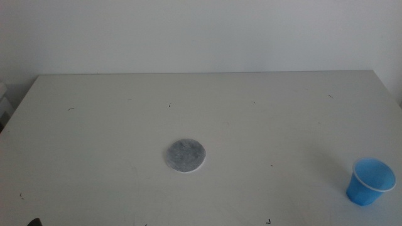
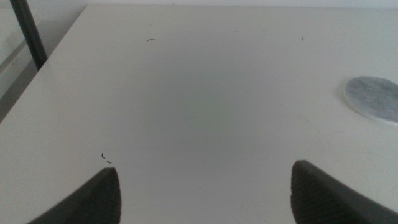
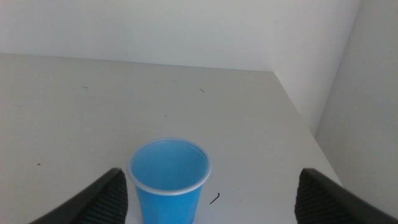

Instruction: Place an empty cup on a cup mat.

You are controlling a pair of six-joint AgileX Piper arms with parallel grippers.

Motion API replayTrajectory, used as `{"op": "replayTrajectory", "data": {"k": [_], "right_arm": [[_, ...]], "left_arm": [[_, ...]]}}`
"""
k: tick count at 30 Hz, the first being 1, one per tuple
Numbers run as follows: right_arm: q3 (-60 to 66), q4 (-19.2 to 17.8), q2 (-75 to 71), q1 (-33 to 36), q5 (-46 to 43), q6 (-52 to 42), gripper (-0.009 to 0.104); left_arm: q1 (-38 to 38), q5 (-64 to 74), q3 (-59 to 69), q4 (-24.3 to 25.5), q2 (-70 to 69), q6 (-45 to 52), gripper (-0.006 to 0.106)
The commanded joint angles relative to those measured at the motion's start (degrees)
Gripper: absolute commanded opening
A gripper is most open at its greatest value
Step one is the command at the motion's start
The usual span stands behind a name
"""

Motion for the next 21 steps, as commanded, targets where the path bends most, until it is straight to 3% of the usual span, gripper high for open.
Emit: {"op": "replayTrajectory", "data": {"k": [1, 4, 10, 21], "right_arm": [[-0.33, -0.89, -1.53, 0.06, -4.64, -0.81, 0.082], [-0.33, -0.2, -1.53, 0.06, -4.96, -0.58, 0.082], [-8.27, -0.72, -1.35, 0.06, 9.57, -0.58, 0.082], [-22.09, -3.3, 8.52, 0.06, 9.91, -0.58, 0.082]], "left_arm": [[0.06, -3.84, -0.34, 0.02, -0.17, -0.62, 0.105], [0.06, -3.84, -0.34, 0.02, -0.17, -0.62, 0.105], [0.06, -3.84, -0.34, 0.02, -0.17, -0.62, 0.105], [0.06, -3.84, -0.34, 0.02, -0.17, -0.62, 0.105]]}}
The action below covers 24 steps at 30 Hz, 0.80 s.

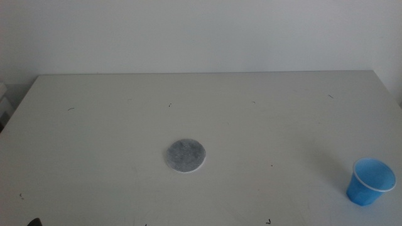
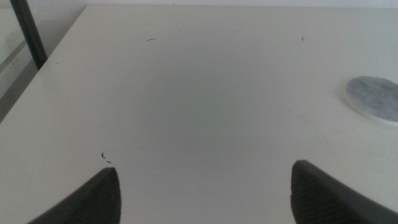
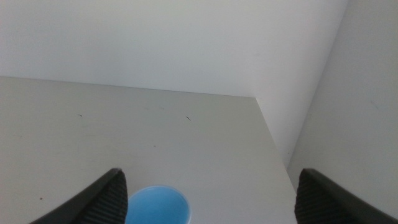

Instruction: Place an empty cup on a cup mat.

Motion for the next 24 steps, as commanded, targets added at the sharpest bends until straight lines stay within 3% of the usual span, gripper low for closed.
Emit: {"op": "replayTrajectory", "data": {"k": [1, 15, 24], "right_arm": [[-5.15, -1.18, 4.73, 0.06, -3.59, -0.58, 0.082], [-30.32, -1.02, 26.11, 0.06, 18.04, 0.0, 0.082], [-44.37, 6.29, 38.66, 0.06, 31.06, 0.0, 0.082]], "left_arm": [[0.06, -3.84, -0.34, 0.02, -0.17, -0.62, 0.105], [0.06, -3.84, -0.34, 0.02, -0.17, -0.62, 0.105], [0.06, -3.84, -0.34, 0.02, -0.17, -0.62, 0.105]]}}
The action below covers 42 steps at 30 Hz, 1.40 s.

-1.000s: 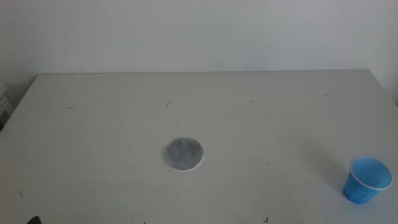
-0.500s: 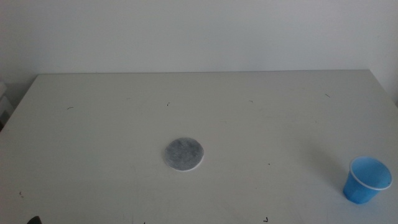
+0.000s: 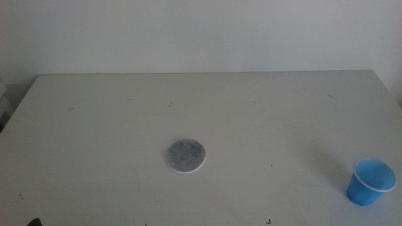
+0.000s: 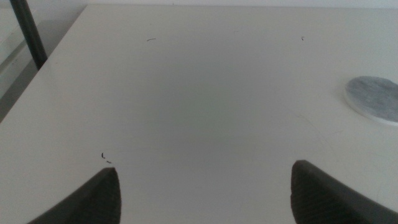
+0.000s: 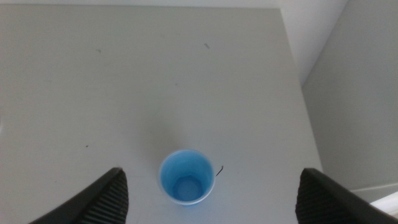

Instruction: Place an empty cup on a cup mat.

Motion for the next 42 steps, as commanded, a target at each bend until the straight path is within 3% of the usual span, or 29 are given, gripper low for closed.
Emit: {"op": "replayTrajectory", "data": {"k": [1, 8, 24, 33, 42], "right_arm": [[-4.72, 1.78, 3.61, 0.06, 0.39, 0.0, 0.082], [-7.33, 2.35, 10.48, 0.06, 3.56, 4.78, 0.082], [-7.33, 1.95, 22.3, 0.06, 4.98, 4.8, 0.082], [-5.77, -1.8, 28.34, 0.06, 4.75, 4.8, 0.082], [-4.71, -2.03, 34.04, 0.06, 4.38, 4.8, 0.082]], "left_arm": [[0.06, -3.84, -0.34, 0.02, -0.17, -0.62, 0.105], [0.06, -3.84, -0.34, 0.02, -0.17, -0.62, 0.105], [0.06, -3.84, -0.34, 0.02, -0.17, -0.62, 0.105], [0.06, -3.84, -0.34, 0.02, -0.17, -0.62, 0.105], [0.06, -3.84, -0.34, 0.02, -0.17, -0.62, 0.105]]}}
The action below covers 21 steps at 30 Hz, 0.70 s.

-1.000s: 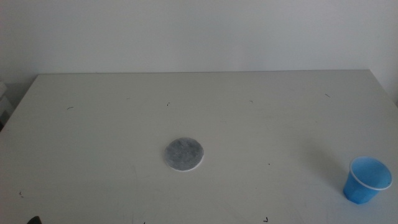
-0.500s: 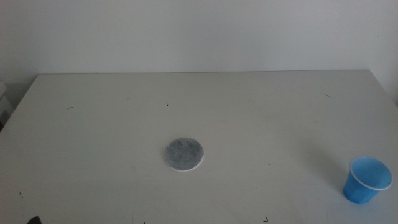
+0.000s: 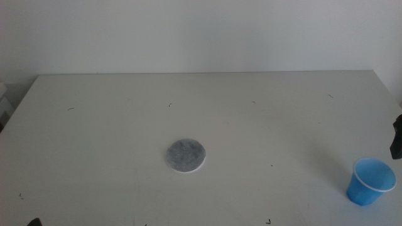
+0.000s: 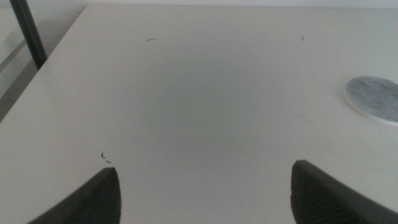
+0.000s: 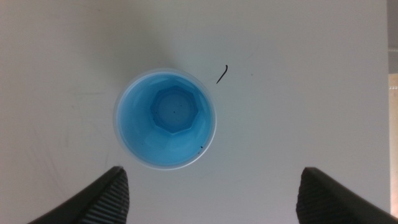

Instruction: Place an empty cup on a cup mat.

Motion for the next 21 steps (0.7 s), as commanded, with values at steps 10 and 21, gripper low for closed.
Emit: {"op": "replayTrajectory", "data": {"k": [10, 21], "right_arm": [[6.75, -1.82, 2.99, 0.02, -12.18, 0.17, 0.075], [9.39, -2.48, 9.33, 0.02, -20.05, 0.82, 0.056]], "left_arm": [[0.06, -3.84, -0.34, 0.02, -0.17, -0.62, 0.105], [0.06, -3.84, -0.34, 0.02, -0.17, -0.62, 0.105]]}}
